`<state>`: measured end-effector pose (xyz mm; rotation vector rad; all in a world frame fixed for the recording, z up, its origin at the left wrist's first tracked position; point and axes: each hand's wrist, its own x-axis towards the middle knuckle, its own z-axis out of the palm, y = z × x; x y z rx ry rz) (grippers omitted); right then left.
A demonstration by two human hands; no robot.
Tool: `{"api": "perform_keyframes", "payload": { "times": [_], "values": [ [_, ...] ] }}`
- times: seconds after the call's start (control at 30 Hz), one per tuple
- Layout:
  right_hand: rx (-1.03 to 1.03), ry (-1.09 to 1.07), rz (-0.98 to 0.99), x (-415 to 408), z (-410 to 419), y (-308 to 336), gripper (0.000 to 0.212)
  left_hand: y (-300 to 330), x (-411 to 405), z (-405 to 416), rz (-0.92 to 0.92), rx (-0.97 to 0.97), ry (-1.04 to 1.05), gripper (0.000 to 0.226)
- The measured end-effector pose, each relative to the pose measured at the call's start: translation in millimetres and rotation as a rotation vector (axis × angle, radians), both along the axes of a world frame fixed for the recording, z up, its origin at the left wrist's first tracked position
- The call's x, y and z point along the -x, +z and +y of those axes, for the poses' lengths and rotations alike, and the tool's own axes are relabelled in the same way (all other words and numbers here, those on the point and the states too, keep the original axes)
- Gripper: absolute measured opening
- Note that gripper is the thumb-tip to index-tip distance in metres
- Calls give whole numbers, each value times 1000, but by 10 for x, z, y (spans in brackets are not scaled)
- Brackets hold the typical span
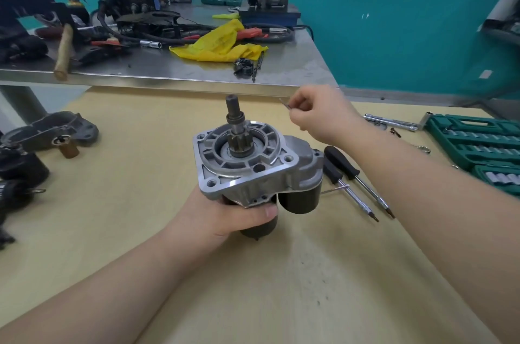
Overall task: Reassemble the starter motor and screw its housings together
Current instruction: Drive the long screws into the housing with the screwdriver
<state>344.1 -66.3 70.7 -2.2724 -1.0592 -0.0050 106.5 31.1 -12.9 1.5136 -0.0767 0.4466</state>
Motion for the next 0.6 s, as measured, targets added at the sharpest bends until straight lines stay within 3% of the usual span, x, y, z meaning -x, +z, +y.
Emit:
{"api": "perform_keyframes", "payload": {
  "times": [0.13, 0.3, 0.43, 0.6],
  "values": [
    [-447, 70, 163, 474, -357, 205, 12, -7, -11, -52, -26, 14, 12, 58],
    [-626, 240, 90, 835, -703, 483, 21, 11, -44, -102, -45, -25, 55, 55],
    [-550, 406, -13, 999, -860, 536, 18, 43, -58, -120, -53, -54, 40, 61],
    [-337, 508, -278, 1079, -862, 596, 10, 67, -65, -127, -68, -77, 29, 60]
  ]
}}
